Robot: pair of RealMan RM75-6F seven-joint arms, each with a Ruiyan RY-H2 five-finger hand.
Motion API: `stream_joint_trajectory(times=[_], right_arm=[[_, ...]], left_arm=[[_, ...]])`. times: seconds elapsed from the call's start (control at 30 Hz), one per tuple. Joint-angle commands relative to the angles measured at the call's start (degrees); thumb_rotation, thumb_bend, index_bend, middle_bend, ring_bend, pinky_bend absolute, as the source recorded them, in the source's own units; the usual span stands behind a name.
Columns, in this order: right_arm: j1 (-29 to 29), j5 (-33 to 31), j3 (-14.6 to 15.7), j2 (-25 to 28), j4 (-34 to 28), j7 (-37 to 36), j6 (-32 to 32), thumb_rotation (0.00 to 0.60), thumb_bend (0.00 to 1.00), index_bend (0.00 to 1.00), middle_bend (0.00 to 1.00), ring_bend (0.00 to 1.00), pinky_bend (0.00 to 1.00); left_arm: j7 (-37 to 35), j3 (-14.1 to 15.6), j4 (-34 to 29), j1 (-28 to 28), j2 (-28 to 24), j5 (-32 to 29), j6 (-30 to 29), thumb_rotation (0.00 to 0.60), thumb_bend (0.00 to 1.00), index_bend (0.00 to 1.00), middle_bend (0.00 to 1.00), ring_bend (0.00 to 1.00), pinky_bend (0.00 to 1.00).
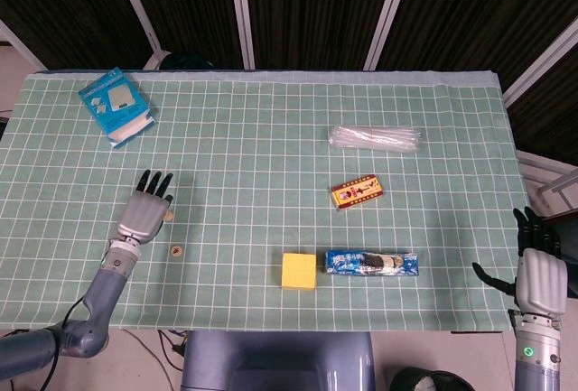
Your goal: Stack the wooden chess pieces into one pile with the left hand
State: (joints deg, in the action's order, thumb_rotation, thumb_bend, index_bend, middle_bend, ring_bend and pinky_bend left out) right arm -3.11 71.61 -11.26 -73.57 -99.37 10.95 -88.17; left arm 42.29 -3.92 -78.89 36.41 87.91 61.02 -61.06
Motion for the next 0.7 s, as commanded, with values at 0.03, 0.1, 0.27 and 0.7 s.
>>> stream_joint_trajectory(times=[0.03,0.1,0.27,0.7], right_arm=[[0.0,0.03,0.03,0.02,0.0,0.0,0.02,0.6,0.23,0.02,0.01,0.0,0.0],[0.0,0.04,0.04,0.02,0.01,-0.01,0.0,0.6,0.23,0.02,0.01,0.0,0.0],[0.0,0.01,0.03,0.02,0.01,-0.02,-0.02,0.6,0.23,0.02,0.01,0.0,0.0],[-0.02,-0.02,0.03,0.06,0.06,-0.03,-0.02,0.6,0.23,0.02,0.01,0.0,0.0]], left_arm=[[0.17,0.0,0.02,0.0,0.07,-0.05,-0.09,0.6,0.34,0.45,0.04,0.0,0.02],[0.37,0.02,0.06,0.01,0.14,-0.11,-0.12,0.6,0.34,0.44,0.04,0.0,0.02],[0.79,0.02,-0.01,0.07,0.32,-0.26,-0.17,0.6,0.34,0.42,0.04,0.0,0.02],[0.29,0.26,-2.11,-0.28,-0.47,1.77,-1.81,0.6,0.34,0.38,0.04,0.0,0.02]])
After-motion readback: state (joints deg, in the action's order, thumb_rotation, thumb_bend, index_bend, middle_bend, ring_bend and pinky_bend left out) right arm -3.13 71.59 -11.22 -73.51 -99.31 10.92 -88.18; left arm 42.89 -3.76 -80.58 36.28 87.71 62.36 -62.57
